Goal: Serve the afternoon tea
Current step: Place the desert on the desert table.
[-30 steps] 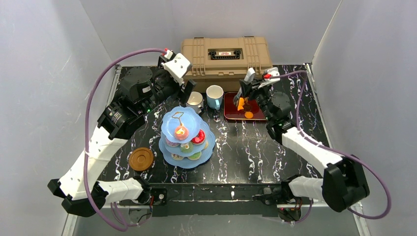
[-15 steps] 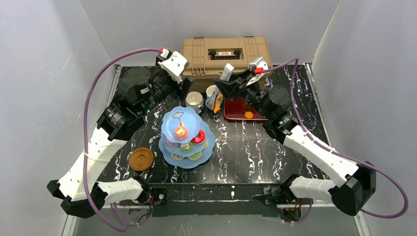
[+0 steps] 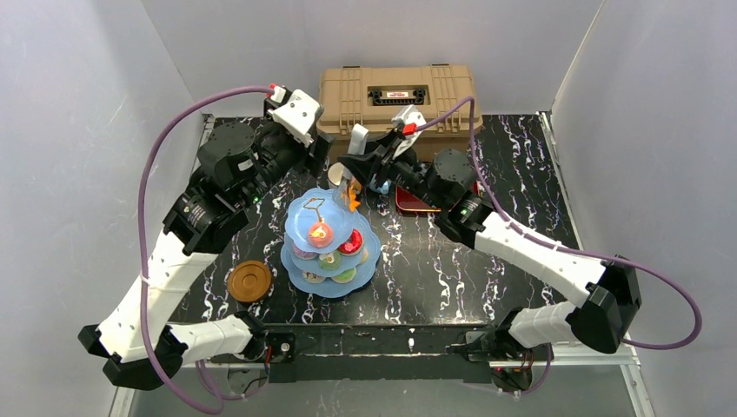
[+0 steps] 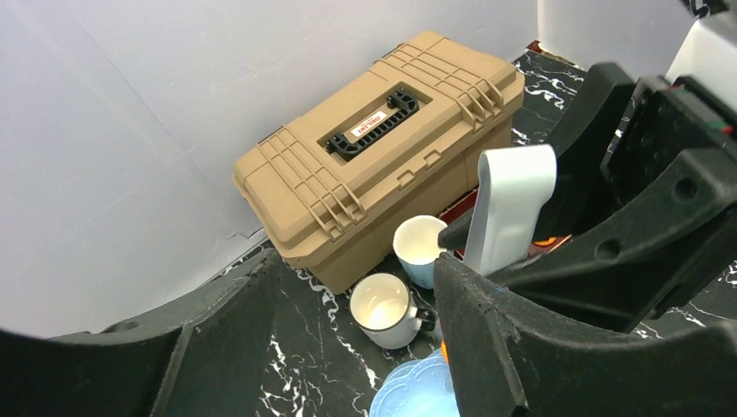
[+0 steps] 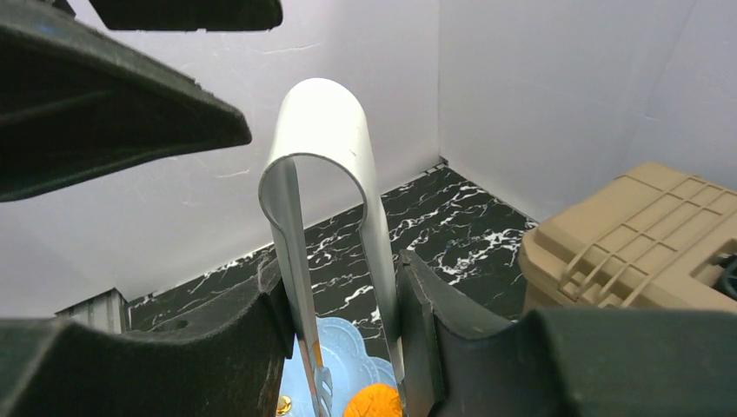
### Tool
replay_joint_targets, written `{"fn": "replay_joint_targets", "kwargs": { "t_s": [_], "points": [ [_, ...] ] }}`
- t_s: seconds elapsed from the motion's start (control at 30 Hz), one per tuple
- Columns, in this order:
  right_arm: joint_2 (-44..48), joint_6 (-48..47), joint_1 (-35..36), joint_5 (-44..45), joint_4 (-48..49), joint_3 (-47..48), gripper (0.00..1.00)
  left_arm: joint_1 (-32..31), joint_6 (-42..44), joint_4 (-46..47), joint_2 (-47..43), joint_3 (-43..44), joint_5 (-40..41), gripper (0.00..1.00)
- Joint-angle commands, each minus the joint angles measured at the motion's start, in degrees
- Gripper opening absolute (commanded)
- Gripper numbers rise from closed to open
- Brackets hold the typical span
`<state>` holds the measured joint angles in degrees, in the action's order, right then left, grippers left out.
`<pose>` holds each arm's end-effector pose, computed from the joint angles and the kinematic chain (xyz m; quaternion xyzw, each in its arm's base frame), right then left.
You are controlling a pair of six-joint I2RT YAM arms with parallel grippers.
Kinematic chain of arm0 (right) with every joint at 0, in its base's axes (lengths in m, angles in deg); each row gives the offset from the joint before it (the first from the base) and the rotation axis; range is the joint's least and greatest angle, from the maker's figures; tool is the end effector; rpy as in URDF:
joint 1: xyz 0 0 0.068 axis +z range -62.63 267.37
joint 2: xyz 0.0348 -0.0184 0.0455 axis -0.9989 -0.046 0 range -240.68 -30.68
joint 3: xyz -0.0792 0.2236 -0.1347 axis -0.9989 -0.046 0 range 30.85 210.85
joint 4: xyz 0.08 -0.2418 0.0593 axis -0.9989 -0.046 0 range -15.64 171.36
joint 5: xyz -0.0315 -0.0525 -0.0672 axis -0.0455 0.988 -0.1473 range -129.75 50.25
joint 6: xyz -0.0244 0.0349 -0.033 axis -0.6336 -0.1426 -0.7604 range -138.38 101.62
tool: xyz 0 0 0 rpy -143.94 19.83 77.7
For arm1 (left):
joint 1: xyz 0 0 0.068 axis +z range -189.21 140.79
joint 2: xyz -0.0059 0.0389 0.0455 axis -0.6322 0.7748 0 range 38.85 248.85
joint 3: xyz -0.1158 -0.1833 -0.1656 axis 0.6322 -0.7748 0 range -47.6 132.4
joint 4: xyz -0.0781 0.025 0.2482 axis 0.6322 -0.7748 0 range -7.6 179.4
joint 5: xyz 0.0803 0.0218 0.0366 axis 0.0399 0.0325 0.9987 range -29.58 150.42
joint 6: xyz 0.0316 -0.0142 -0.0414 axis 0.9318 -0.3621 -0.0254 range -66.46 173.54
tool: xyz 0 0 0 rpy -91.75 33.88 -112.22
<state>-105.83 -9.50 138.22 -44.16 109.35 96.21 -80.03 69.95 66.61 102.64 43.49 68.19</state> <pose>0.1923 0.2405 0.4204 -0.2390 0.5359 0.4227 0.6907 0.1564 -0.1288 0.5245 0.2806 0.6183 -0.1099 0.7258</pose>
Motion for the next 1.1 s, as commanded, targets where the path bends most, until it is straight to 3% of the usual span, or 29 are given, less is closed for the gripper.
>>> {"fn": "replay_joint_targets", "kwargs": {
  "t_s": [0.0,0.47,0.7,1.07],
  "points": [
    [0.0,-1.6,1.8,1.3,4.8,4.3,0.01,0.5,-0.5,0.2,-1.8,-0.7,0.5,0.63],
    [-1.8,-3.1,3.7,2.2,6.1,3.4,0.01,0.7,-0.7,0.1,-1.6,-0.6,-0.2,0.64],
    [-1.7,-1.7,3.7,3.1,7.3,1.9,0.20,0.7,-0.7,0.5,-1.3,-0.5,-0.3,0.65],
    [-1.1,-0.9,3.7,2.9,8.7,1.1,0.33,0.8,-0.6,1.5,-2.0,-0.7,-0.2,0.64]
  ]
}}
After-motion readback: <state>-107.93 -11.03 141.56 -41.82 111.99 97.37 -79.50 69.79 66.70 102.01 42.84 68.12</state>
